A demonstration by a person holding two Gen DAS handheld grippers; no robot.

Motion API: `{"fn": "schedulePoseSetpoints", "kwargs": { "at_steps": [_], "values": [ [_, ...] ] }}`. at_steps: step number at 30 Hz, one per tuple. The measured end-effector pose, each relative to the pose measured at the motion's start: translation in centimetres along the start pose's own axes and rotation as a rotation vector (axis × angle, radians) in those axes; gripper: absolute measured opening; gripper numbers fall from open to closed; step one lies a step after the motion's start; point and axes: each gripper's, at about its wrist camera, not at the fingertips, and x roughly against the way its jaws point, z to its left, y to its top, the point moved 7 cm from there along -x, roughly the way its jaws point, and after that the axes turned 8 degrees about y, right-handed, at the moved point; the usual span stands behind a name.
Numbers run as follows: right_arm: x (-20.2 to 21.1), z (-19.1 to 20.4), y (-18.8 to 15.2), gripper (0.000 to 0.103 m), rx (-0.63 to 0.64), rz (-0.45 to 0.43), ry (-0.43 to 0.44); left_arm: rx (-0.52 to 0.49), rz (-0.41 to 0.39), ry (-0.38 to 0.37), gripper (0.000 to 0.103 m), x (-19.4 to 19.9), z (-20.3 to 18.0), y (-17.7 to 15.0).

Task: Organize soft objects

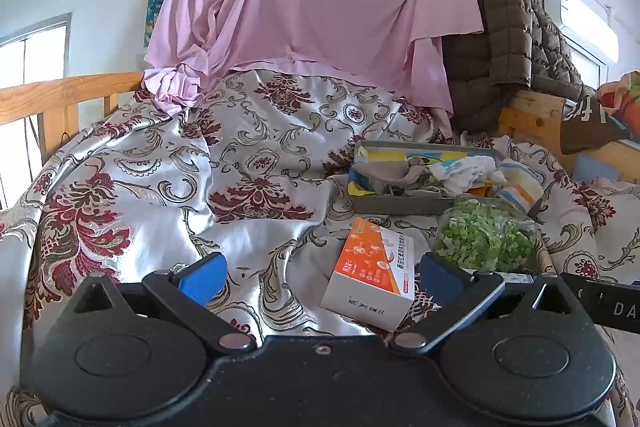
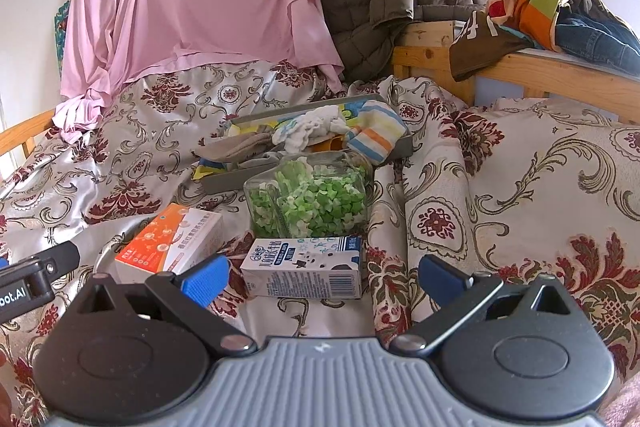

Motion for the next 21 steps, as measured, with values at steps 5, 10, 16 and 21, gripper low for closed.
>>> {"fn": "schedulePoseSetpoints", "kwargs": {
  "at_steps": [5, 10, 16, 21],
  "values": [
    [0.00, 0.00, 0.01, 0.103, 0.001, 0.000, 0.001, -0.002, 0.000, -0.001, 0.102, -0.01, -0.04, 0.01],
    [0.01, 0.01, 0.01, 0.103, 0.001, 0.001, 0.000, -0.001, -0.001, -0.001, 0.102, -0.01, -0.05, 0.02],
    [0.01, 0.03, 0.01, 0.103, 0.001, 0.001, 0.000, -0.003, 0.000, -0.003, 0.102, 0.04, -0.13, -0.01],
    [0.02, 0.04, 0.02, 0.103, 0.000, 0.001, 0.000, -0.002, 0.000, -0.001, 0.102, 0.04, -0.15, -0.03]
  ]
}}
